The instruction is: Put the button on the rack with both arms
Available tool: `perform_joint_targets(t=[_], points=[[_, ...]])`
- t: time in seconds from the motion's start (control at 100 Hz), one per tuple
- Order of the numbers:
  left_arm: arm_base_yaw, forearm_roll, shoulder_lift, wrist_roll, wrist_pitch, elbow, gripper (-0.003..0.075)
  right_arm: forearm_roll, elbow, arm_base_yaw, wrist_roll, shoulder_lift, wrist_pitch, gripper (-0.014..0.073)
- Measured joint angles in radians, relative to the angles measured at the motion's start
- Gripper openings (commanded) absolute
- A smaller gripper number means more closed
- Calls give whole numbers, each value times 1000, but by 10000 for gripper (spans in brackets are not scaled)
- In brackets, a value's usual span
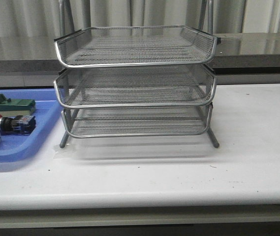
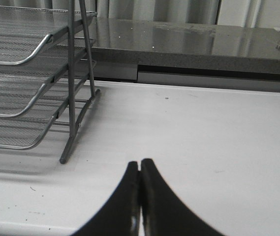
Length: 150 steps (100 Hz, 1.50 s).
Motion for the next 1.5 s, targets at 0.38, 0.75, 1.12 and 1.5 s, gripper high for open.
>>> perform_joint_targets(t=[0.38,0.75,1.12,1.5], points=[[0,0,0,0,0,0,-20,-2,0,0,0,0,0,-57],[0,0,0,0,0,0,-20,-2,0,0,0,0,-18,-57],[0,0,0,0,0,0,-20,16,-51,0,0,0,-4,-57],[0,0,0,0,0,0,-20,73,-445,0,0,314,333,-57]])
